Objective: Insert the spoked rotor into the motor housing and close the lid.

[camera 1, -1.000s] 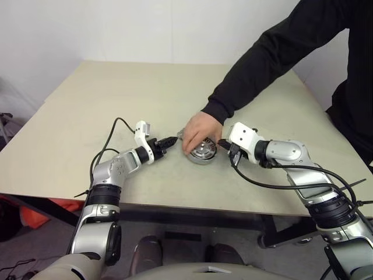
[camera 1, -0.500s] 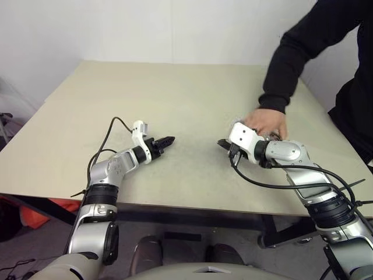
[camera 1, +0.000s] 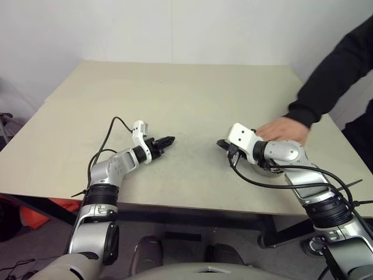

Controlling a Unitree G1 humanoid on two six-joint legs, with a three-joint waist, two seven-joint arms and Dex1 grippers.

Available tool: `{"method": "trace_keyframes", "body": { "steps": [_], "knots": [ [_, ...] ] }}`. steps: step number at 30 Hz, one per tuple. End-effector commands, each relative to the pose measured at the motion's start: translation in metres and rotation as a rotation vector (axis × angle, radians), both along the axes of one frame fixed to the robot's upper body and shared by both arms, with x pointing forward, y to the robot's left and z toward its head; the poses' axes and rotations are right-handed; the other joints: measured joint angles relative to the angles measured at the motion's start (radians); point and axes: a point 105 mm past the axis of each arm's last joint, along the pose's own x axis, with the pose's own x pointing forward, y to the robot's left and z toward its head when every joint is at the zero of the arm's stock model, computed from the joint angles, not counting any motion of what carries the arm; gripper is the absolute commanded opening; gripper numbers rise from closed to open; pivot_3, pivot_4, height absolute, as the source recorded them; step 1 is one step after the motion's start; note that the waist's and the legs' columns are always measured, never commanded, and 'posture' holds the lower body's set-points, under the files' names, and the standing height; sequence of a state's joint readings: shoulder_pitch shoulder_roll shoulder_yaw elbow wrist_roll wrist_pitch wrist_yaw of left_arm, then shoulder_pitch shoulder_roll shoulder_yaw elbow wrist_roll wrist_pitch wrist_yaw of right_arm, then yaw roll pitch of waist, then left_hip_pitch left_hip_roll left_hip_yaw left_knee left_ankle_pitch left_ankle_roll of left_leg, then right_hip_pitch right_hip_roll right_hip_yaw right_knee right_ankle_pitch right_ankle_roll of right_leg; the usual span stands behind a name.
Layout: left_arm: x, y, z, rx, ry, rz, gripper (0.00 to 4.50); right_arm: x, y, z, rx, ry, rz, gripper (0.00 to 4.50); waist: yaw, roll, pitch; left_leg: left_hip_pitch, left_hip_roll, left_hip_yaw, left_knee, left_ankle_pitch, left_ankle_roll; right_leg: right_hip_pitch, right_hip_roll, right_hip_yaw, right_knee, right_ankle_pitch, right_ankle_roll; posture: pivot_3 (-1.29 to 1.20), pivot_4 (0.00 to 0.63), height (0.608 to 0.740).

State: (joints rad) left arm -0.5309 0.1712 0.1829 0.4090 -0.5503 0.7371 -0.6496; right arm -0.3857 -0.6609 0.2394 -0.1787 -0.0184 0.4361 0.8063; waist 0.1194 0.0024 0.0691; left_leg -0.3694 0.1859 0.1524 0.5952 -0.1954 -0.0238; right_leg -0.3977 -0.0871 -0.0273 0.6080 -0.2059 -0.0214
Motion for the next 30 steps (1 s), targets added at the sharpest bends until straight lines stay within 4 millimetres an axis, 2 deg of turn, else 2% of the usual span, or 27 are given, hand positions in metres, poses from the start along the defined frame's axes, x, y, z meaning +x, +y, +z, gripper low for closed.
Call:
{"method": "trace_keyframes", "body": {
  "steps": [1, 5, 8, 11, 15, 18, 22, 27, 30],
  "knots": [
    [0.004, -0.002, 0.012, -0.01, -0.055, -0.007, 1.34, -0.001, -0.001, 0.006, -0.021, 0.006, 0.015, 0.0, 0.0, 0.0, 0.0, 0.0, 0.0, 0.0, 0.0, 0.0, 0.0, 0.0, 0.0, 0.0, 0.0, 0.0, 0.0, 0.0, 0.0, 0.74],
    [0.005, -0.003, 0.013, -0.01, -0.061, -0.005, 1.34, -0.014, -0.014, 0.001, -0.098, 0.059, 0.048, 0.0, 0.002, 0.0, 0.0, 0.0, 0.0, 0.0, 0.0, 0.0, 0.0, 0.001, 0.0, 0.0, 0.0, 0.0, 0.0, 0.0, 0.0, 0.74],
    [0.006, -0.006, 0.012, 0.037, -0.088, -0.015, 1.37, -0.021, -0.041, 0.008, -0.221, 0.054, 0.039, 0.53, 0.006, 0.0, 0.0, 0.0, 0.0, 0.0, 0.0, 0.0, 0.001, 0.001, 0.0, 0.0, 0.0, 0.0, 0.0, 0.0, 0.0, 0.74],
    [0.004, -0.017, 0.007, 0.144, -0.148, -0.065, 1.37, -0.022, -0.069, 0.015, -0.392, 0.006, 0.008, 1.52, 0.005, 0.0, 0.0, 0.001, 0.0, -0.001, 0.001, -0.001, 0.001, 0.002, 0.0, 0.0, -0.001, 0.0, 0.0, 0.0, 0.0, 0.74],
    [0.001, -0.027, 0.005, 0.221, -0.209, -0.118, 1.37, -0.031, -0.084, 0.021, -0.484, 0.007, 0.041, 1.52, 0.004, 0.0, 0.0, 0.002, 0.001, -0.001, 0.001, -0.002, 0.004, 0.003, 0.0, 0.0, -0.001, 0.0, 0.001, 0.0, 0.0, 0.74],
    [0.002, -0.034, 0.007, 0.24, -0.237, -0.136, 1.37, -0.035, -0.104, 0.029, -0.557, 0.024, 0.035, 1.52, 0.003, 0.001, -0.001, 0.002, 0.001, -0.001, 0.001, -0.003, 0.005, 0.002, 0.0, 0.0, -0.001, 0.0, 0.001, 0.0, 0.0, 0.74],
    [0.002, -0.036, 0.003, 0.239, -0.233, -0.135, 1.37, -0.047, -0.125, 0.023, -0.646, 0.088, 0.057, 1.52, 0.005, 0.001, -0.001, 0.002, 0.001, -0.001, 0.001, -0.003, 0.006, 0.002, 0.0, 0.0, -0.001, 0.0, 0.001, 0.0, 0.0, 0.74],
    [-0.003, -0.035, -0.001, 0.248, -0.232, -0.15, 1.37, -0.051, -0.138, 0.025, -0.677, 0.108, 0.051, 1.52, 0.003, 0.002, -0.001, 0.002, 0.001, -0.001, 0.002, -0.004, 0.007, 0.002, 0.0, 0.0, -0.001, 0.0, 0.0, 0.0, 0.0, 0.74],
    [-0.008, -0.038, 0.0, 0.276, -0.262, -0.19, 1.37, -0.054, -0.142, 0.018, -0.683, 0.139, 0.061, 1.52, 0.003, 0.003, -0.002, 0.002, 0.001, -0.001, 0.002, -0.004, 0.007, 0.002, 0.0, 0.0, -0.001, 0.0, 0.0, 0.0, 0.0, 0.74]
  ]
}}
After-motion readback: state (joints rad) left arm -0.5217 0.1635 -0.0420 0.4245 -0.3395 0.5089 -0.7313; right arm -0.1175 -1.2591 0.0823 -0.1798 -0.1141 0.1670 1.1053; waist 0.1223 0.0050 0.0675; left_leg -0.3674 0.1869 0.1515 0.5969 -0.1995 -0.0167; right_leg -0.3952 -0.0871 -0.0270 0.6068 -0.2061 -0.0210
